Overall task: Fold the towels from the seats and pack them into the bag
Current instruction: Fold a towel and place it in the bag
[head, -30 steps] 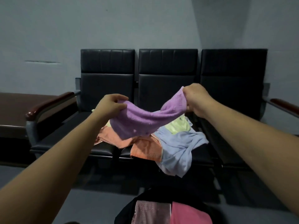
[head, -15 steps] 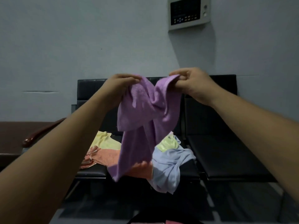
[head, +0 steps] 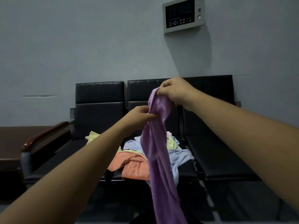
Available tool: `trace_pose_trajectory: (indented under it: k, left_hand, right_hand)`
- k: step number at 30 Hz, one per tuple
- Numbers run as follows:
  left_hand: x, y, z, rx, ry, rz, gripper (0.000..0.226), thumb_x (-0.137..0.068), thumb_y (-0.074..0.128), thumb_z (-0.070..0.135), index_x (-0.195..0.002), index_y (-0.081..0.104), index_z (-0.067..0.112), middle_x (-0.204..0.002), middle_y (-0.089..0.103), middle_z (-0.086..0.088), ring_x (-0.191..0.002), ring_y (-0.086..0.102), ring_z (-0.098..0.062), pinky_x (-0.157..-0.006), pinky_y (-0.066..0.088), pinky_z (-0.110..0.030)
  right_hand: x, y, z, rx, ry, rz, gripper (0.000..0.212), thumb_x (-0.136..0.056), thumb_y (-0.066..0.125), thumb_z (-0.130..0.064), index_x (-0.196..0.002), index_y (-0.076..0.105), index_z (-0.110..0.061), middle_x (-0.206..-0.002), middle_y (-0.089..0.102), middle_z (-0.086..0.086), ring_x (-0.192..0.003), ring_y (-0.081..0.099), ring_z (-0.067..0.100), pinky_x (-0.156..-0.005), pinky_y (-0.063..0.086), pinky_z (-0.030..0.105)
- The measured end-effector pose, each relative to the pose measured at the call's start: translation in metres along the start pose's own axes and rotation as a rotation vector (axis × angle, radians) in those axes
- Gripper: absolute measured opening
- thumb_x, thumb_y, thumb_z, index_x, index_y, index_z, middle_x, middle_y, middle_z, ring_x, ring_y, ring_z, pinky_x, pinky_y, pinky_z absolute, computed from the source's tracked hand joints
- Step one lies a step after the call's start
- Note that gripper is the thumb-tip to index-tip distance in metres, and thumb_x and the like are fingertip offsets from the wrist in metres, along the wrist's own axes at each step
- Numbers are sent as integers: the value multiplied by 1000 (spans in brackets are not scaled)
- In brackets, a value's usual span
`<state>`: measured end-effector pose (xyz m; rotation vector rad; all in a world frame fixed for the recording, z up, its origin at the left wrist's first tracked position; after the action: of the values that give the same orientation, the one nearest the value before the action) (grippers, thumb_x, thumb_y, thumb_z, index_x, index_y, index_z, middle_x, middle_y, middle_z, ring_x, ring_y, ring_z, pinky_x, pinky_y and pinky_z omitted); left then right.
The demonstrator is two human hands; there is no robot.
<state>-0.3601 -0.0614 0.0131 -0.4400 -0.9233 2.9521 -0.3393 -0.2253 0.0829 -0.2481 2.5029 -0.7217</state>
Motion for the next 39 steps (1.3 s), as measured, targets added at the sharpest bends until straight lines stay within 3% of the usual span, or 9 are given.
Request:
trace_pose_trajectory:
  k: [3,7,12,17,20,25,34,37,39]
  left_hand:
    - [0,-1,-9,-99,-24,5,21,-96,65,27,-105,75,10,-96,75,-11,-92,73,-26,-87,61,-40]
    - [4,-5,-16,-218,14,0,20,-94,68,34,-91,78,16,-70,70,13,-72,64,-5,-74,52,-25]
    - [5,9,-14,181,82,-106,38,-88,69,40,-115,68,13,-106,74,-6,-98,73,-17,-85,58,-27]
    - [3,16,-12,-91,125,108,18,-96,62,23,-104,74,12,-94,75,-8,-90,71,-28,-84,60,-45]
    - [5,16,-16,-271,99,155,12,-88,61,17,-94,69,10,-84,69,-7,-78,65,-27,-70,55,-39]
    - [3,20,-47,-557,-120,41,18,-89,56,14,-103,66,11,-93,65,-5,-85,62,-23,-74,53,-34]
    - [10,7,-96,45,-109,97,22,-94,61,35,-88,67,15,-80,64,-8,-82,54,-18,-74,40,-34]
    - [9,6,-84,-166,-55,80,34,-88,70,50,-102,56,21,-88,62,8,-82,59,-11,-67,42,-26]
    - [8,2,-83,-441,-4,85,36,-87,73,36,-108,48,21,-95,62,3,-81,59,-11,-62,43,-24]
  right_hand:
    - [-1,-9,13,62,41,8,14,-96,63,-16,-85,71,-11,-81,67,6,-73,65,18,-57,53,23]
    - [1,-20,33,12,70,-15,15,-98,63,-18,-88,72,-11,-84,65,6,-79,63,18,-62,51,24]
    - [7,-13,31,-54,89,-174,17,-94,66,-15,-100,75,-1,-94,68,9,-85,65,19,-67,53,26]
    - [5,-9,22,-29,50,-251,14,-92,65,-6,-99,76,0,-92,69,11,-84,65,19,-69,55,27]
    - [4,-10,28,20,36,-241,13,-93,64,-4,-98,75,0,-91,69,10,-82,65,17,-65,56,23]
    - [1,-7,50,173,18,-77,10,-94,68,-14,-91,77,-11,-91,71,5,-88,67,18,-67,52,24]
    - [3,-12,96,166,98,86,11,-100,61,-24,-98,70,-17,-80,68,5,-58,61,11,-50,48,20]
    - [3,-12,106,-20,190,108,11,-99,62,-17,-101,70,-8,-82,69,11,-57,64,12,-52,54,21]
    - [4,-11,108,-118,206,109,11,-99,61,-12,-103,69,-4,-86,70,14,-62,68,13,-60,59,24]
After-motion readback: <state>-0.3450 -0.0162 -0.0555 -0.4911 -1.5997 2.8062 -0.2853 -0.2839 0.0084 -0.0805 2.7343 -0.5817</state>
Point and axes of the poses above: each hand's wrist, its own x-axis away from the middle knuckle, its own y-axis out of the palm, z = x × y, the point moved 1 cm from there along -x, towards the middle knuckle
